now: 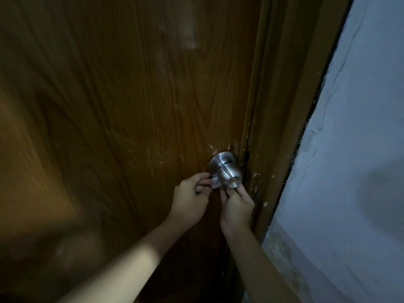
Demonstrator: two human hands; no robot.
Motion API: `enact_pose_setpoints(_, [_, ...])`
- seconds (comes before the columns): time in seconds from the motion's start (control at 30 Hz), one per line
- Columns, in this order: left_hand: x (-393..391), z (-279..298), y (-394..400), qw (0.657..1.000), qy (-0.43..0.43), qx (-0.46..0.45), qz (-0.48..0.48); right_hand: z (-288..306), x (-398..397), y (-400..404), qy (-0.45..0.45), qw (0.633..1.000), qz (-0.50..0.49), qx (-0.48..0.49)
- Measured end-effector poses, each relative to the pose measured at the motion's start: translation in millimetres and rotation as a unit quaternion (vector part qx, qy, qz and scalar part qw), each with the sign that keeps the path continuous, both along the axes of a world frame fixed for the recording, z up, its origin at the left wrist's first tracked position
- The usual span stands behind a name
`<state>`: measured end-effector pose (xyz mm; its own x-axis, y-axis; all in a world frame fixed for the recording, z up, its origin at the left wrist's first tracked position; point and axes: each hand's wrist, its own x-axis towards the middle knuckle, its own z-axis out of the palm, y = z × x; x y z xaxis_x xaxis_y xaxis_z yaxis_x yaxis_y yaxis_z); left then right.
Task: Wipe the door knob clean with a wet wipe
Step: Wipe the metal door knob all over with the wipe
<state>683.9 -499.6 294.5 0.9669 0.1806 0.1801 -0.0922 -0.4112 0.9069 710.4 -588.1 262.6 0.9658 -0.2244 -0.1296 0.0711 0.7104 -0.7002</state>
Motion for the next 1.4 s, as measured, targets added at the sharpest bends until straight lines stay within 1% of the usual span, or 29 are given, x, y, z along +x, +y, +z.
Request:
enact_pose_setpoints(0.07, [2.1, 1.8, 1.9, 0.999, -0.023, 0.017, 0.017, 2.1, -1.9, 3.0, 0.012, 1.0, 0.0, 0.027])
enact_pose_setpoints(0.17, [3.0, 5.5, 4.7, 0.999, -0.025, 0.039, 0.014, 4.7, -1.7, 5.4, 0.026, 0.999, 0.005, 0.026])
enact_pose_setpoints(0.3, [2.6, 10.1, 7.5, 0.998, -0.009, 0.063, 0.006, 7.9, 5.3, 2.8, 0.075, 0.995, -0.045, 0.055])
enact_pose_setpoints(0.37, [2.3, 10.7, 6.5, 0.999, 0.002, 0.05, 0.006, 7.7, 1.8, 2.5, 0.056, 0.998, 0.007, 0.032])
enact_pose_setpoints(0.43, [1.5, 10.0, 3.9, 1.0, 0.008, 0.026, 0.008, 8.3, -6.2, -0.6, 0.024, 0.996, 0.085, -0.015])
enact_pose_setpoints(0.47, [0.8, 9.5, 2.6, 1.0, 0.007, 0.014, 0.011, 9.0, -8.3, -3.3, 0.016, 0.993, 0.107, -0.036])
enact_pose_setpoints(0.57, [-0.5, 6.0, -1.3, 0.999, 0.021, -0.035, 0.027, 11.8, -12.5, -15.9, 0.037, 0.989, 0.129, -0.062])
enact_pose_setpoints(0.67, [-1.7, 2.1, -5.7, 0.988, 0.082, -0.124, 0.052, 10.5, -16.0, -27.5, 0.08, 0.987, 0.116, -0.074])
enact_pose_setpoints(0.77, [-1.4, 0.4, -13.1, 0.964, 0.145, -0.21, 0.076, 9.2, -17.2, -36.0, 0.108, 0.987, 0.074, -0.092])
enact_pose_setpoints(0.83, [-0.4, 3.8, -18.9, 0.946, 0.174, -0.256, 0.095, 12.3, -15.6, -40.2, 0.11, 0.986, 0.049, -0.113])
enact_pose_setpoints(0.9, [2.8, 8.1, -23.3, 0.938, 0.187, -0.27, 0.107, 17.4, -13.2, -43.6, 0.089, 0.982, 0.024, -0.162])
enact_pose_setpoints(0.97, [4.7, 14.4, -25.6, 0.937, 0.193, -0.269, 0.116, 22.4, -10.7, -47.0, 0.045, 0.966, -0.027, -0.253])
enact_pose_setpoints(1.03, [6.6, 20.2, -25.1, 0.938, 0.195, -0.261, 0.115, 26.3, -8.0, -48.7, 0.001, 0.936, -0.082, -0.343])
enact_pose_setpoints(1.07, [6.9, 23.9, -24.9, 0.94, 0.196, -0.255, 0.111, 27.6, -6.9, -49.1, -0.01, 0.924, -0.094, -0.371])
enact_pose_setpoints(1.1, [7.1, 27.9, -24.3, 0.942, 0.195, -0.25, 0.11, 28.5, -6.1, -48.7, -0.012, 0.917, -0.09, -0.39])
enact_pose_setpoints(1.17, [8.3, 34.7, -22.8, 0.946, 0.181, -0.238, 0.122, 28.7, -4.8, -48.3, -0.001, 0.906, -0.046, -0.422])
enact_pose_setpoints(1.23, [9.0, 39.4, -21.0, 0.958, 0.157, -0.199, 0.13, 30.8, -3.3, -49.5, -0.001, 0.889, -0.014, -0.458])
enact_pose_setpoints(1.33, [6.4, 41.3, -24.2, 0.977, 0.161, -0.12, 0.072, 47.6, 0.1, -54.5, -0.032, 0.855, -0.059, -0.514])
enact_pose_setpoints(1.4, [4.8, 37.6, -29.1, 0.98, 0.169, -0.098, 0.042, 57.6, 1.3, -57.0, -0.05, 0.83, -0.089, -0.549])
